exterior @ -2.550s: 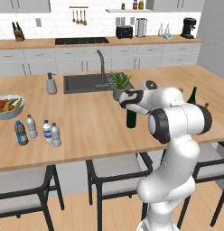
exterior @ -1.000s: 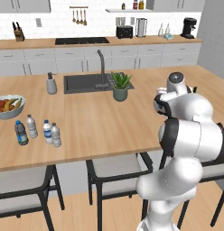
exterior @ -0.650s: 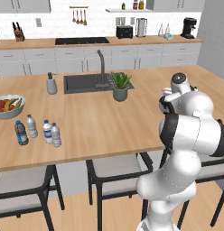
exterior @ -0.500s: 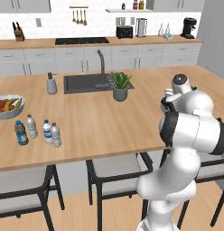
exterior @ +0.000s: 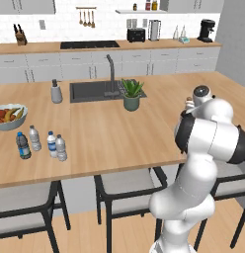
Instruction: Move the plastic bottles in the middle to the plastics group, and the glass bottles in the middle to the glass group.
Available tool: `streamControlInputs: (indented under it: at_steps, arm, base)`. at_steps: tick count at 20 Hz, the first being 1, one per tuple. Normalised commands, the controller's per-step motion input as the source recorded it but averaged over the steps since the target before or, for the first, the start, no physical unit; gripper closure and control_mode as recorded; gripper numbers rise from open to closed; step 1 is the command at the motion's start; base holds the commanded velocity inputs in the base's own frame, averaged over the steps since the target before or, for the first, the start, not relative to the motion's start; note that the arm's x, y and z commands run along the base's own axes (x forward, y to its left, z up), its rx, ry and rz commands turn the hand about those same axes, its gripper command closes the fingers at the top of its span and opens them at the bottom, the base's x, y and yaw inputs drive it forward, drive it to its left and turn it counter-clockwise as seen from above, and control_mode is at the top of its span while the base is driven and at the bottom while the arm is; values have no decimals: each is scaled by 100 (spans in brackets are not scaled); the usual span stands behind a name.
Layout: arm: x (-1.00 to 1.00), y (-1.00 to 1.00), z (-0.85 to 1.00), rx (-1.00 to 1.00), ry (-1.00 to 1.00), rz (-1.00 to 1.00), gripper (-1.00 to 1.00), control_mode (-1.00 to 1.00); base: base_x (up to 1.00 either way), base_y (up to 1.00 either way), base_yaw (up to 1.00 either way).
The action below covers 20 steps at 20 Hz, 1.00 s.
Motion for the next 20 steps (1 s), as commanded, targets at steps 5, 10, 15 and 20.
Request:
streamControlInputs:
  at_steps: [5,10,15,20]
  arm:
    - [0,-25,-8,0,0,-3,100,-100]
    - [2,-14,-12,2,1,-4,100,-100]
    - [9,-3,-19,1,7,0,100,-100]
    - [14,-1,-18,1,2,0,100,-100]
  base:
    - [0,0,0]
    - [0,0,0]
    - [0,0,0]
    - [0,0,0]
